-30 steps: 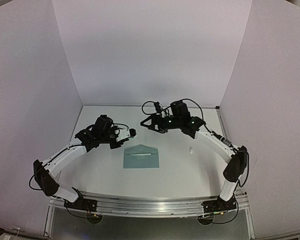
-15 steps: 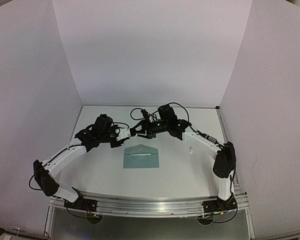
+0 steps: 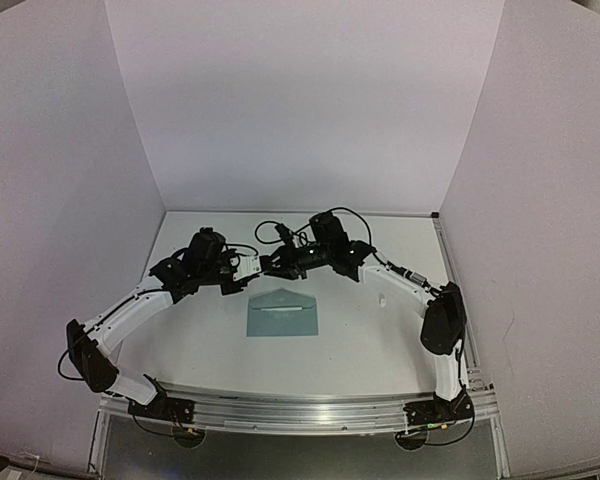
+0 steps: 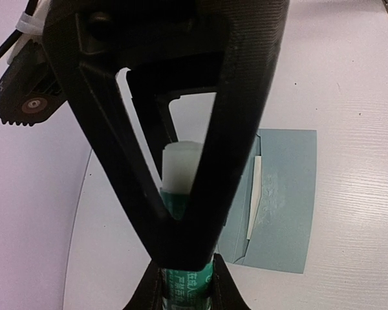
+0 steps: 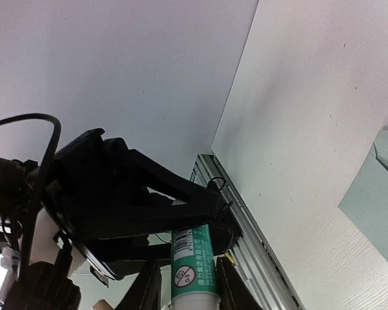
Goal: Place the letter into the envelope and seal it
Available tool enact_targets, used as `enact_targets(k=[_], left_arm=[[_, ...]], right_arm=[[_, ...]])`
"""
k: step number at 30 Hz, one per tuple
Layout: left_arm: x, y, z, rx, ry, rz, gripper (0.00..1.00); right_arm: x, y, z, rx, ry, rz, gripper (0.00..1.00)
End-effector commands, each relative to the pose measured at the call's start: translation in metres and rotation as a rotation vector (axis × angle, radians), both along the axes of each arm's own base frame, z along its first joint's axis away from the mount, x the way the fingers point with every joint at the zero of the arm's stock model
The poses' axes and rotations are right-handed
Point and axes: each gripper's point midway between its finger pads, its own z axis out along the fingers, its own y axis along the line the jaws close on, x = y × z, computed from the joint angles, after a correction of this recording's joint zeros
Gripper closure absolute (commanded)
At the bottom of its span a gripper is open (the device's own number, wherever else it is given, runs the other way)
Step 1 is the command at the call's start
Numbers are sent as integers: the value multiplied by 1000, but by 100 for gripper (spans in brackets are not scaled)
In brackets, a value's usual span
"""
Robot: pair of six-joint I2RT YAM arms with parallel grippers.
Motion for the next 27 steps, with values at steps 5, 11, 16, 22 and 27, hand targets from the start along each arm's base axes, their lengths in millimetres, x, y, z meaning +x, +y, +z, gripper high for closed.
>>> enact_targets(k=[5, 11, 16, 22, 27], left_arm=[[7, -8, 29, -55, -60, -1, 100], [-1, -8, 35, -116, 13, 11, 28], [-32, 12, 52, -210, 253, -100, 13], [-54, 11, 63, -262, 390, -170, 14], [-60, 2, 72, -294, 448, -211, 20]], right_arm=[[-3, 5, 15, 40, -33, 23, 100], [-5, -1, 30, 64, -96, 39, 100], [-20, -19, 61, 127, -276, 108, 100], [-43, -36, 82, 158, -492, 161, 100], [-48, -39, 80, 104, -626, 162, 100]])
